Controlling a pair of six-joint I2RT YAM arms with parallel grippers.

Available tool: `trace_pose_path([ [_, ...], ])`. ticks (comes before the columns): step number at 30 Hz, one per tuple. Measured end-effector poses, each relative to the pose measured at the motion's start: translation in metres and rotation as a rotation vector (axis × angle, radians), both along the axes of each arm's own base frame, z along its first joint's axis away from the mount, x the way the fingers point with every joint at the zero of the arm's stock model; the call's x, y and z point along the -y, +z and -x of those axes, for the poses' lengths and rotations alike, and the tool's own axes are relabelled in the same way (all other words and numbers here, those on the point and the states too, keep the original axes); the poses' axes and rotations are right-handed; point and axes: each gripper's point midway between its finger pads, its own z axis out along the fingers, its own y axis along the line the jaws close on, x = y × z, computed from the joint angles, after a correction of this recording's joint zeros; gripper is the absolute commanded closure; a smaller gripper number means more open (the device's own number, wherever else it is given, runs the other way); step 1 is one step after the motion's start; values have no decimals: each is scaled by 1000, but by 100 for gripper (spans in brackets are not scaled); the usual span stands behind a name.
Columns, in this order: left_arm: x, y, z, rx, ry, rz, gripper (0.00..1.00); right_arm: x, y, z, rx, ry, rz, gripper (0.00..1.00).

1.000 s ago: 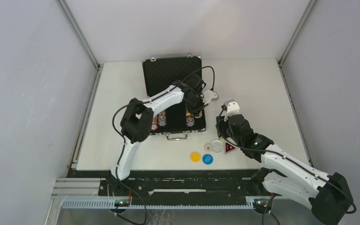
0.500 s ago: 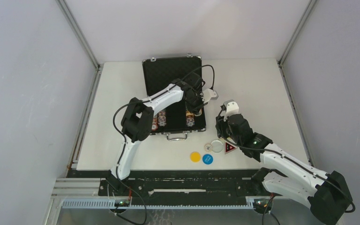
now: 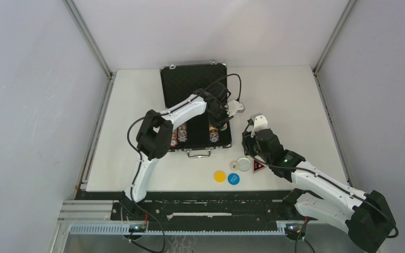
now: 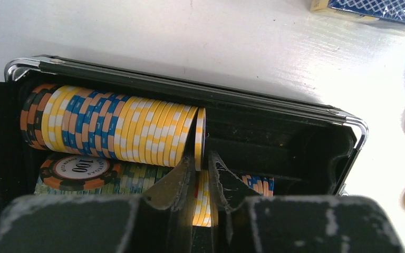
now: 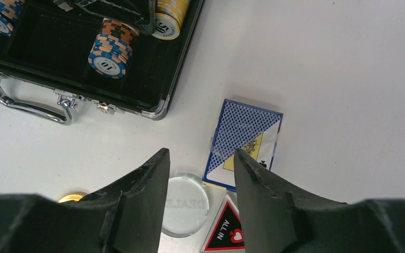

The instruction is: Pack up texas hold em set

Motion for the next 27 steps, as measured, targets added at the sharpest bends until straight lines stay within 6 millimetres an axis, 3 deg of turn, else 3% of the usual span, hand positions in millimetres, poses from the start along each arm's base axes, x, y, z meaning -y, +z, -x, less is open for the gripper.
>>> trace_pose_path([
  [18, -1, 3, 0, 10, 4, -10, 81, -1, -4, -2, -11, 4, 0, 44],
  [27, -8, 17, -5, 49, 21, -26, 82, -1, -5, -2, -15, 4, -1, 44],
])
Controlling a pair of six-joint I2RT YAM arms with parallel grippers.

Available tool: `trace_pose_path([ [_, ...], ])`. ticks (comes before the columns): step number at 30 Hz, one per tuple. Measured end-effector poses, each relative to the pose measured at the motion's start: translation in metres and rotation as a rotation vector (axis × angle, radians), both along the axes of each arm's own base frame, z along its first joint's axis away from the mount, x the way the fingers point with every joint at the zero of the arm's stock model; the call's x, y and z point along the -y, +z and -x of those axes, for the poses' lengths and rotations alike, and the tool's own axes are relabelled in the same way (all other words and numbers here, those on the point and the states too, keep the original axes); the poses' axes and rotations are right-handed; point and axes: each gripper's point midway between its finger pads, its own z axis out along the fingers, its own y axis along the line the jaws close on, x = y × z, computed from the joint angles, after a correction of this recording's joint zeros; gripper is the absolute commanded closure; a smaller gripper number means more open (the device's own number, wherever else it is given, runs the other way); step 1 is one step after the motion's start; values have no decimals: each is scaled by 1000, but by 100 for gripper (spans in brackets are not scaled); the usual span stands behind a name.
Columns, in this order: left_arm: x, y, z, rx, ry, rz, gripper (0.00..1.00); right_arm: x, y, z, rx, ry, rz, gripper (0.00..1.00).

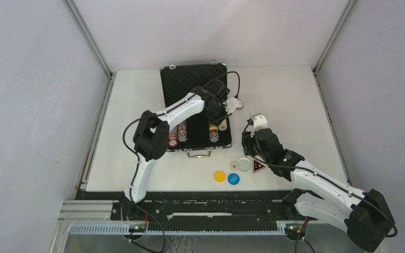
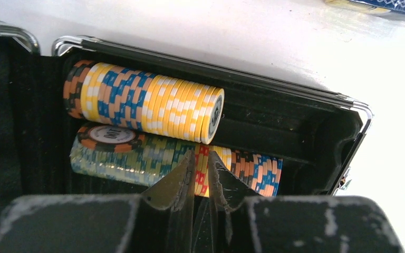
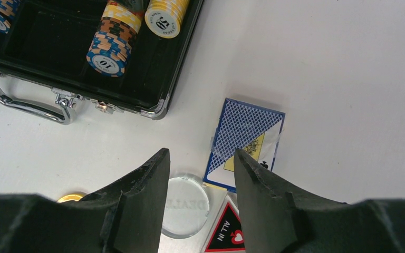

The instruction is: Pack up texas hold em set

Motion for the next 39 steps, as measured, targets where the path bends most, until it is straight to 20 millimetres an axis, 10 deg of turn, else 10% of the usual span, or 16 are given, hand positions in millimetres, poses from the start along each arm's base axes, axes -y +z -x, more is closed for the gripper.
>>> trace_pose_path([
  [11, 1, 41, -6, 69, 12, 59, 84, -2, -4, 1, -8, 10, -2, 45],
  [18, -3, 104, -40, 237, 244, 166, 90, -2, -2, 2, 3, -25, -57, 46],
  [26, -101, 187, -63, 387, 761, 508, 81, -8, 0, -5, 6, -52, -113, 45],
  [30, -136, 184, -46, 432, 911, 598, 80, -20, -11, -24, -57, -64, -60, 45],
  [36, -158, 143, -12, 448, 1035, 647, 27, -62, 22, -89, -15, -84, -76, 45],
  [39, -176, 126, 7, 451, 1109, 652, 24, -84, 34, -121, 13, -88, -88, 45],
])
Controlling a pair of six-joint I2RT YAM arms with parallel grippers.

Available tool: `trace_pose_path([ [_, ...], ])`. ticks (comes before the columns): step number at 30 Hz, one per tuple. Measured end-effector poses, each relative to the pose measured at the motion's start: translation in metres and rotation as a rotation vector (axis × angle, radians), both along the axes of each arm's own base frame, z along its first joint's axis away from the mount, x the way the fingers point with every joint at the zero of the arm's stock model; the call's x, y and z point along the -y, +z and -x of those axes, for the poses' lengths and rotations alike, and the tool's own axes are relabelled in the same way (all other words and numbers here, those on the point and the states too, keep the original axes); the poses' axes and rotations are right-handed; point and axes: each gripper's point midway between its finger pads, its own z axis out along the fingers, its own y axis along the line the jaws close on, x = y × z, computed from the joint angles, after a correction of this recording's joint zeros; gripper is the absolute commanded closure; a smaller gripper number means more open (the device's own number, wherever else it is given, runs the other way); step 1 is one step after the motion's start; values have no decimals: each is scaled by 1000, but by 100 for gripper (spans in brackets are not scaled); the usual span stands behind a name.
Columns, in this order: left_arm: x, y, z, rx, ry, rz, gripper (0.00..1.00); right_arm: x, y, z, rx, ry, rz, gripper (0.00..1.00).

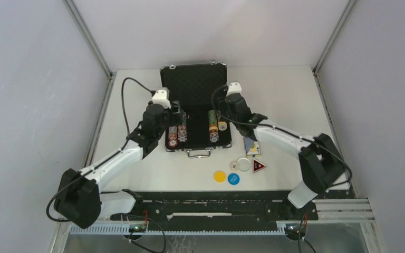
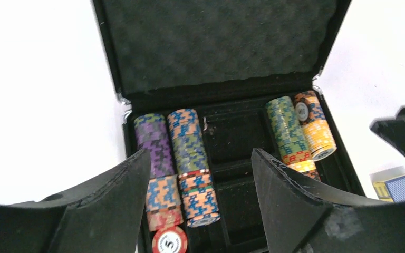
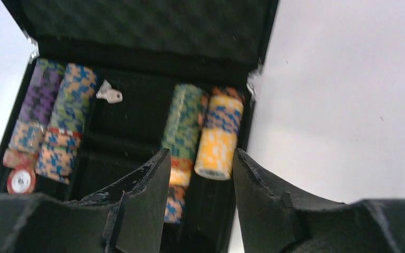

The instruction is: Pack up texas hold em set

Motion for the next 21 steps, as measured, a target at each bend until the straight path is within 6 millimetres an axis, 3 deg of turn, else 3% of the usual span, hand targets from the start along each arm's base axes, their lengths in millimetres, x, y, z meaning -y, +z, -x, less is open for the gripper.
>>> trace_pose_path([
  [5, -18, -3, 18, 31, 55, 31, 23, -26, -8, -39, -7, 1, 27, 46],
  [8, -23, -3, 26, 41, 58, 34, 23, -33, -19, -52, -25, 2, 60, 50],
  [14, -28, -11, 30, 35, 74, 25, 23, -31, -38, -64, -58, -4, 112, 56],
  [21, -28, -11, 30, 35, 74, 25, 23, -30, -43, -77, -67, -13, 145, 63],
])
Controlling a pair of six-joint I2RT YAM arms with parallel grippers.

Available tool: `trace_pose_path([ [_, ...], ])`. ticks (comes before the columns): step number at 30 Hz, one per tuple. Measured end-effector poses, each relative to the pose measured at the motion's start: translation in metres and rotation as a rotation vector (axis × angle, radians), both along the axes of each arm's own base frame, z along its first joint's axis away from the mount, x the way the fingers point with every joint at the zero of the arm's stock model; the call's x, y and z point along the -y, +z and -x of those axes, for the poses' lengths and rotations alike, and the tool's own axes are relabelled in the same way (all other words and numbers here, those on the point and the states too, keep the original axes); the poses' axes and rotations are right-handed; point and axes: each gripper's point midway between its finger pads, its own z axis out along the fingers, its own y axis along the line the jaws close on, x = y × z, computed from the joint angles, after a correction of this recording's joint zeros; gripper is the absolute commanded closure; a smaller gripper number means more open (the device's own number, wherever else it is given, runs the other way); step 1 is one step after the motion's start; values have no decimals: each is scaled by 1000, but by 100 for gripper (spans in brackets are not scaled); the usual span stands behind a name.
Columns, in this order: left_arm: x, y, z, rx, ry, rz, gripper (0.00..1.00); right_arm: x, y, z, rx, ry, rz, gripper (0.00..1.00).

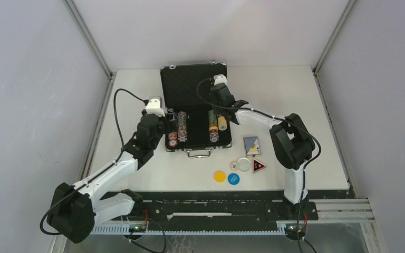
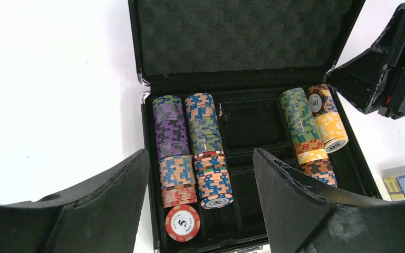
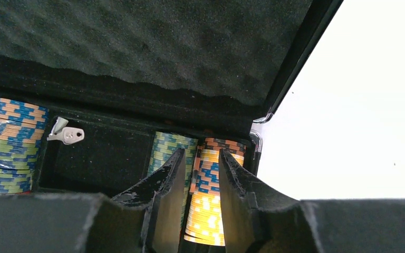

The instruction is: Pack up texas hold em set

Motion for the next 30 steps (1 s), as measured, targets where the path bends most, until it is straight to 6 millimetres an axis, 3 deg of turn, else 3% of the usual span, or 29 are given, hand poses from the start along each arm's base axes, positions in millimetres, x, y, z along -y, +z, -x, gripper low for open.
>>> trace_pose_path([
  [10, 0, -1, 0, -3, 2, 5, 23, 6, -18, 3, -44, -5, 29, 66],
  [20, 1, -2, 0, -7, 2, 3, 24, 5, -21, 4, -55, 3, 28, 71],
  [30, 1, -2, 0, -8, 1, 3, 24, 3, -22, 5, -63, 10, 17, 59],
])
